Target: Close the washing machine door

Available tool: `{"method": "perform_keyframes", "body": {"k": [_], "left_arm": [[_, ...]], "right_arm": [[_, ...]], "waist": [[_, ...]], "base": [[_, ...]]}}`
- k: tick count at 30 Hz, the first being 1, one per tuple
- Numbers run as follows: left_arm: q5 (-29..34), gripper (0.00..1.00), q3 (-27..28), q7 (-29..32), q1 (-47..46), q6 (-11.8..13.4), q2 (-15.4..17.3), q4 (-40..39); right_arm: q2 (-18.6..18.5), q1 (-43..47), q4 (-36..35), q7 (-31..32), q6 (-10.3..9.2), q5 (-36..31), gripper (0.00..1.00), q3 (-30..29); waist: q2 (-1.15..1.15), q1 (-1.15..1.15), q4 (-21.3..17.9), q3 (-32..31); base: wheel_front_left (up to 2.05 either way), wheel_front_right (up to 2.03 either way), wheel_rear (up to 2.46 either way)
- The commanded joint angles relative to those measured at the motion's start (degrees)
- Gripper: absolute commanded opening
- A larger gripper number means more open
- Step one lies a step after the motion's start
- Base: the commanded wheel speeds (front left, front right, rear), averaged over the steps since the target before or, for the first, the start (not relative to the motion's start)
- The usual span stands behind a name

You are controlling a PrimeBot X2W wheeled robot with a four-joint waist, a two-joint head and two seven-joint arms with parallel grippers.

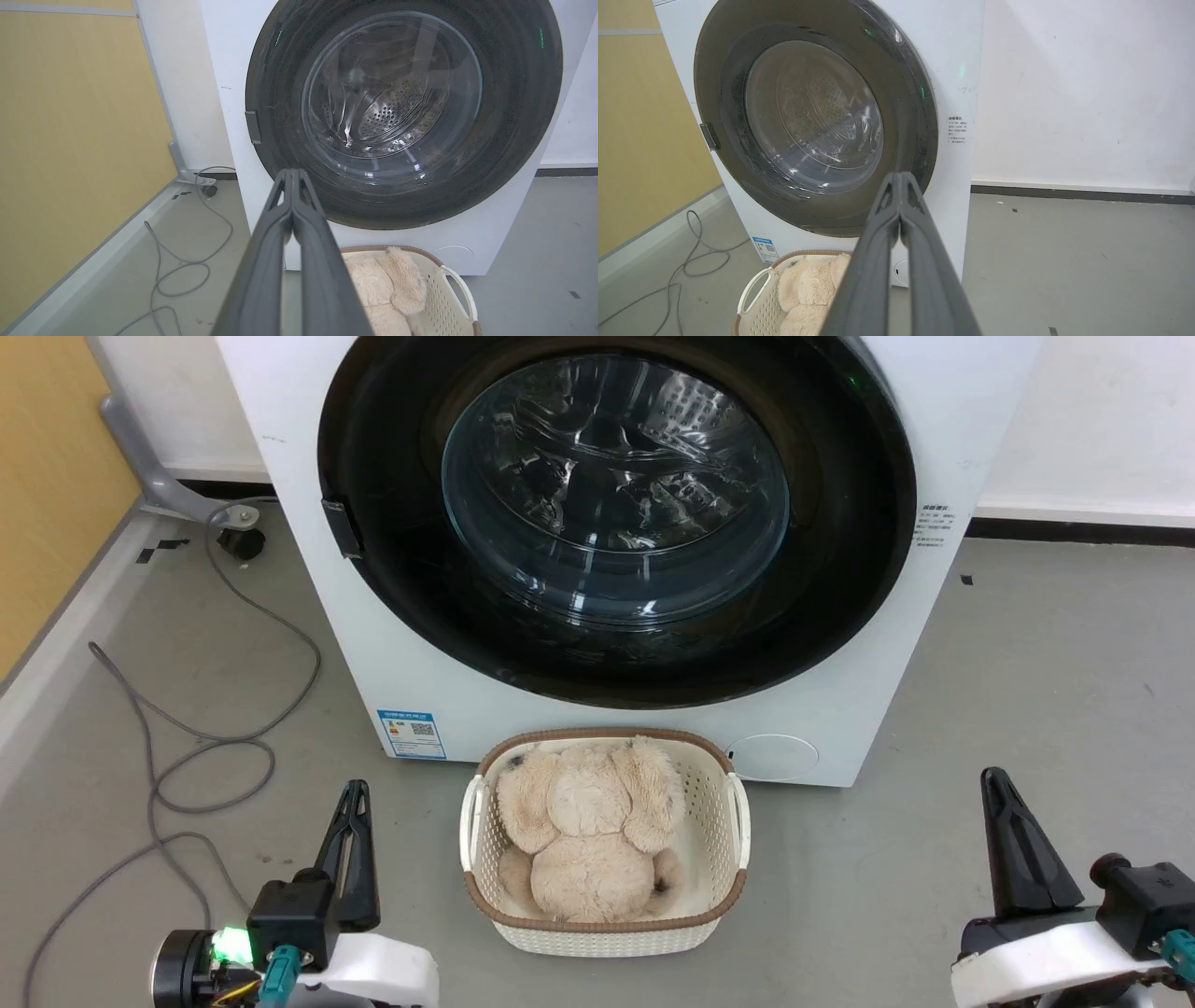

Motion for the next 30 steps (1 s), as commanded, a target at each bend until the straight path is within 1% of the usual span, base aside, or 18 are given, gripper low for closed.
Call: {"method": "perform_keyframes", "body": {"k": [1,30], "left_arm": [[0.2,0.0,0.23,0.24,0.05,-0.23,-0.17,-0.24],[0.44,0.0,1.47,3.87,0.1,-2.19,-0.57,-0.99]], "right_arm": [[0.07,0.1,-0.47,0.26,-0.01,-0.75,0.0,0.16],[0.15,0.2,-1.26,3.91,-0.03,-2.74,0.0,1.36]], "waist": [[0.0,0.0,-0.01,-0.01],[0.0,0.0,-0.33,-0.27]], "base": [[0.0,0.0,0.0],[0.0,0.0,0.0]]}}
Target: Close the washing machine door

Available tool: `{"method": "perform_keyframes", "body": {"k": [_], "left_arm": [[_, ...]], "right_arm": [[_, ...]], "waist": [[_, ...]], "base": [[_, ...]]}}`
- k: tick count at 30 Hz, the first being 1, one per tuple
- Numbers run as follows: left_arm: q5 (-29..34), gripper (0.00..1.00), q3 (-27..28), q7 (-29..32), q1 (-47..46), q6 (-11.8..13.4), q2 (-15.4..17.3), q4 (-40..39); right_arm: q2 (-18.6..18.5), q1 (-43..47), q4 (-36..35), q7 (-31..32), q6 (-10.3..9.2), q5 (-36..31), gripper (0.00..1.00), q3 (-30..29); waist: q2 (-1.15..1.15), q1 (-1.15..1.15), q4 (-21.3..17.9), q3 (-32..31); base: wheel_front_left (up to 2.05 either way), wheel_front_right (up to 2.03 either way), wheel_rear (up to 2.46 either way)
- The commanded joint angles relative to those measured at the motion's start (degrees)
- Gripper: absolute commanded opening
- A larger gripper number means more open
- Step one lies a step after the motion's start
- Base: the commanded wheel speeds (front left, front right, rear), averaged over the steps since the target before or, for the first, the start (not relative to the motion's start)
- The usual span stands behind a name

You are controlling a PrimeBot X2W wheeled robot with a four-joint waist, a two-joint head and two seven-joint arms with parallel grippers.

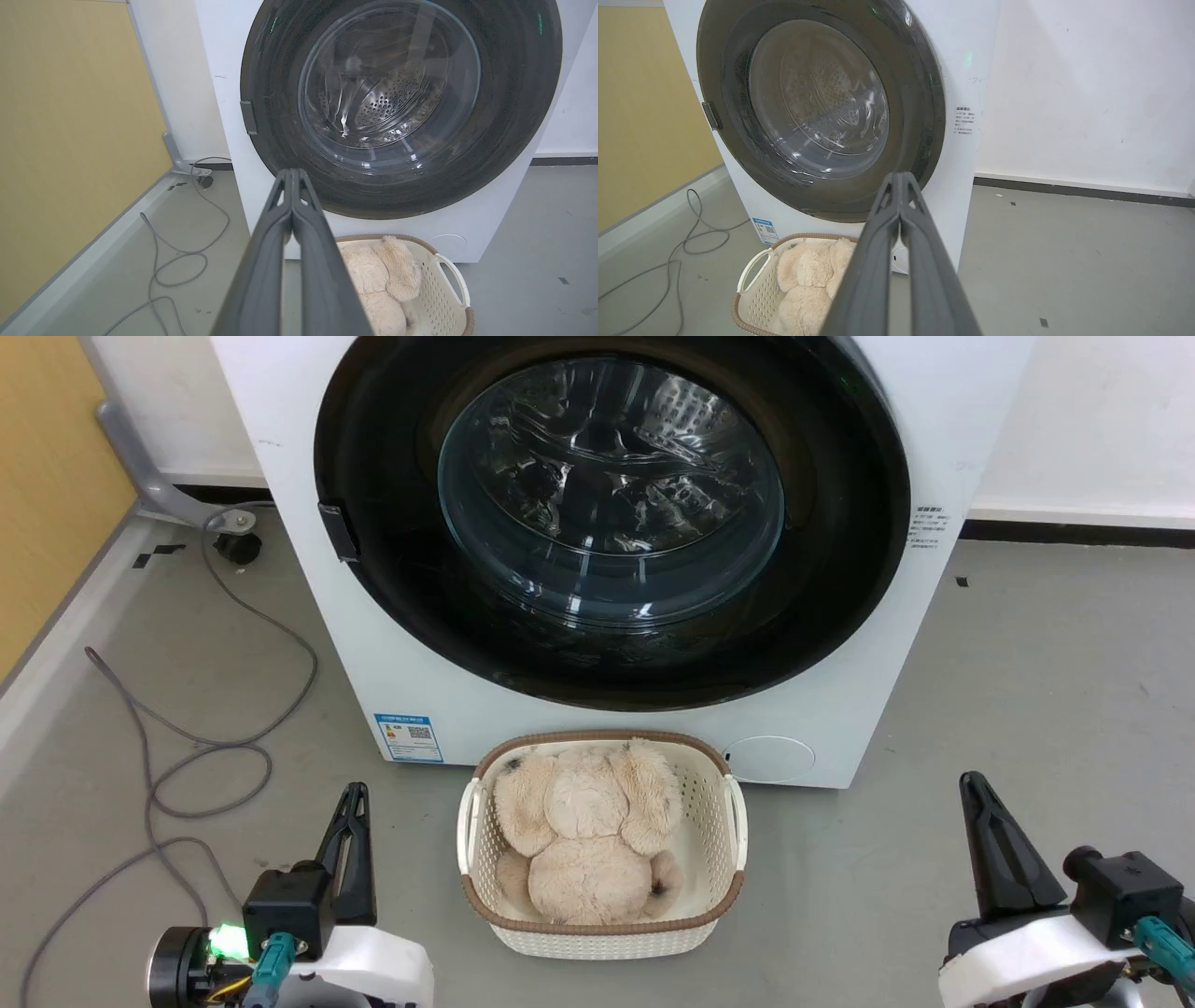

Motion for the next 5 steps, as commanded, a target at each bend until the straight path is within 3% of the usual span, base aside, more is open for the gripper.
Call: {"method": "perform_keyframes", "body": {"k": [1,5], "left_arm": [[0.18,0.0,0.27,0.4,0.1,-0.3,-0.27,-0.33],[0.21,0.0,0.43,0.87,0.11,-0.55,-0.32,-0.42]], "right_arm": [[0.15,0.2,-0.43,0.42,-0.03,-0.52,0.0,0.19],[0.16,0.22,-0.54,0.9,-0.03,-0.78,0.0,0.35]], "waist": [[0.0,0.0,-0.01,-0.01],[0.0,0.0,-0.05,-0.04]], "base": [[0.0,0.0,0.0],[0.0,0.0,0.0]]}}
